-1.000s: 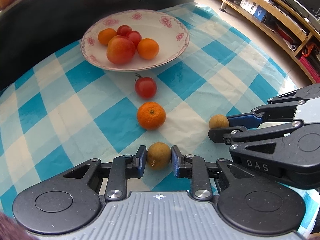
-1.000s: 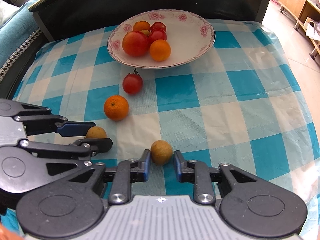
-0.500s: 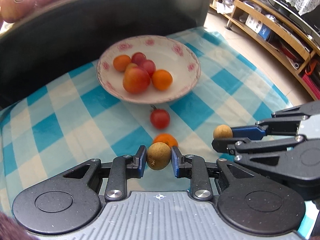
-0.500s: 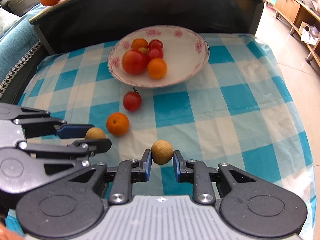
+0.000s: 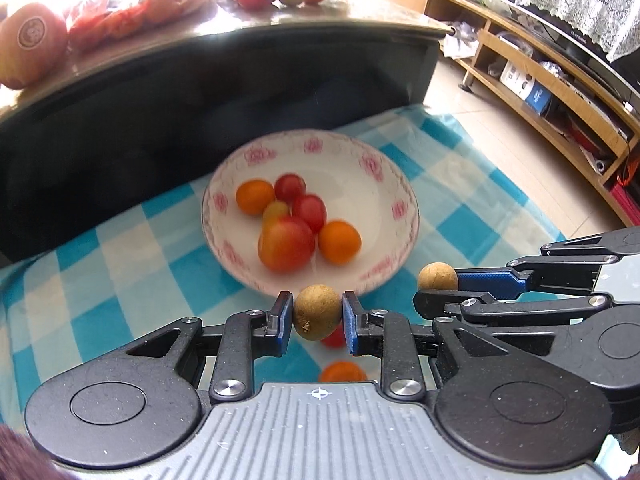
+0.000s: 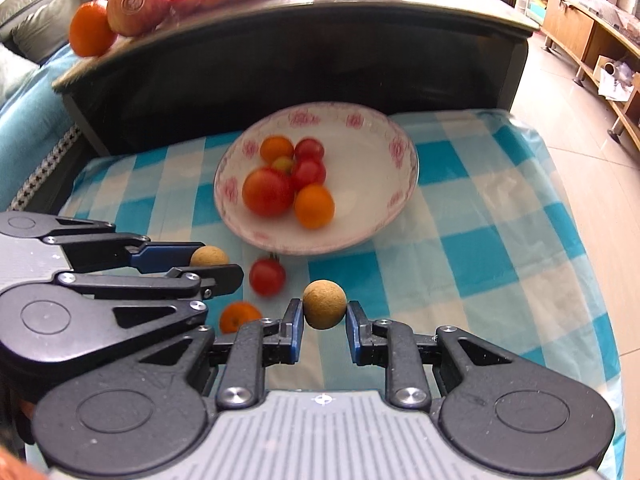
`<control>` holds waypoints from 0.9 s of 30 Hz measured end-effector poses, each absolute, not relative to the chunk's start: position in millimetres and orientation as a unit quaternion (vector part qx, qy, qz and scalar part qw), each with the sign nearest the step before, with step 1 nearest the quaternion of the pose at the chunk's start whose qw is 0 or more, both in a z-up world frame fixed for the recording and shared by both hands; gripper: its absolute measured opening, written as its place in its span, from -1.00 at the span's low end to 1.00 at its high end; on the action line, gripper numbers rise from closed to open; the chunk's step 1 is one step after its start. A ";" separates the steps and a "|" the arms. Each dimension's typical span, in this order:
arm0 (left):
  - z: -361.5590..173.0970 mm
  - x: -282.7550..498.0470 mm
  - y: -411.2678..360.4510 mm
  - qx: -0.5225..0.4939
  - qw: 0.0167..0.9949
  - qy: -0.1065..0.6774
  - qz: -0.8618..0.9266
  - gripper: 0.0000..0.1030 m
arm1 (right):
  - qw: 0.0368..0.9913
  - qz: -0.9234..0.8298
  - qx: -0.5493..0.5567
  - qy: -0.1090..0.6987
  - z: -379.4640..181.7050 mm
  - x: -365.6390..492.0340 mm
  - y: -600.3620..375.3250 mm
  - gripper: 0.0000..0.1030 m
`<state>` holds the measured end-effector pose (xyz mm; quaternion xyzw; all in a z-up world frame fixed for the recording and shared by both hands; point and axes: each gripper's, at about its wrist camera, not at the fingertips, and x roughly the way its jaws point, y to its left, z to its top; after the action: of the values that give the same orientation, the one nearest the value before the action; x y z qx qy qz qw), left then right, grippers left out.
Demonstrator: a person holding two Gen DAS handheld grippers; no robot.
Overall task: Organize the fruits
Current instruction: 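Carry both brown fruits in the tools over the bowl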
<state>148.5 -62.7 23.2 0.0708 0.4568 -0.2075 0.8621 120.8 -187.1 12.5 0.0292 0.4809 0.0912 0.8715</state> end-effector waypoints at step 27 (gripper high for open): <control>19.1 214.8 -73.6 0.055 0.871 0.449 -0.189 -0.38 | 0.887 0.085 0.031 0.453 12.6 196.4 -201.5 -0.47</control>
<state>214.8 -73.6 19.1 0.0553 0.4493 -0.1892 0.8714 196.4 -201.5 12.6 0.0310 0.4528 0.0854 0.8870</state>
